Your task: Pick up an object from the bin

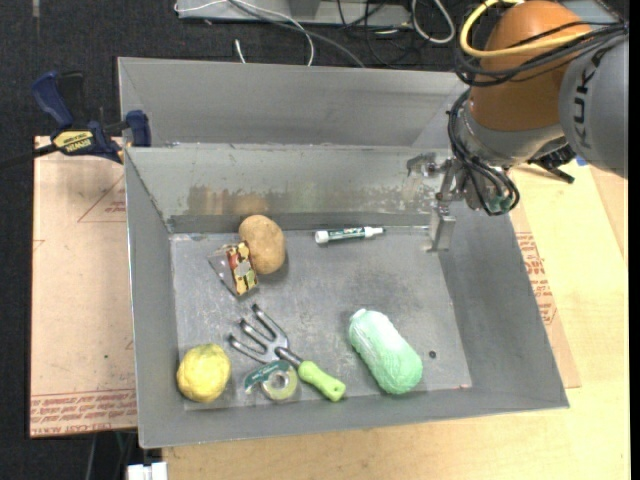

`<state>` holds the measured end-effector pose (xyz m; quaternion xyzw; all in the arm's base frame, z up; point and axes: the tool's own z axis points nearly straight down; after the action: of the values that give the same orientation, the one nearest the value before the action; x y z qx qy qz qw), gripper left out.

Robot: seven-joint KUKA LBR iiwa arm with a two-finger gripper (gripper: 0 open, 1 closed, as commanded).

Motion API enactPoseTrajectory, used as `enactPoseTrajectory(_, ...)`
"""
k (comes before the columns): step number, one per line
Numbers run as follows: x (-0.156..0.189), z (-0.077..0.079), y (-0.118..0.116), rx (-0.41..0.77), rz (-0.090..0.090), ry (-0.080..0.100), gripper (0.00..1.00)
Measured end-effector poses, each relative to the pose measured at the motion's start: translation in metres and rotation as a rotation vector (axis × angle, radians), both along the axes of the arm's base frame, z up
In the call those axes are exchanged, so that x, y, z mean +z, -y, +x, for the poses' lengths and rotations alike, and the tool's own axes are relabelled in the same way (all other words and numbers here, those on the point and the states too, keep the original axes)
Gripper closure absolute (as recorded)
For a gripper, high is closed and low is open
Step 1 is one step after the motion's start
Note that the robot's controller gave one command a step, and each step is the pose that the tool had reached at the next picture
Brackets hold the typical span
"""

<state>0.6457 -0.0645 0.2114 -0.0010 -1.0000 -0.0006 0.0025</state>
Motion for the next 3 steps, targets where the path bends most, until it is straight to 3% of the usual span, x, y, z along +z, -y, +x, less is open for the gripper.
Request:
enactPoseTrajectory(1,0.005,0.002,0.0,0.001,-0.001,0.008,0.0)
enactPoseTrajectory(2,-0.09,0.007,-0.03,-0.066,0.0,0.012,0.0)
enactPoseTrajectory(3,-0.069,-0.002,-0.064,-0.127,-0.001,0.018,0.0)
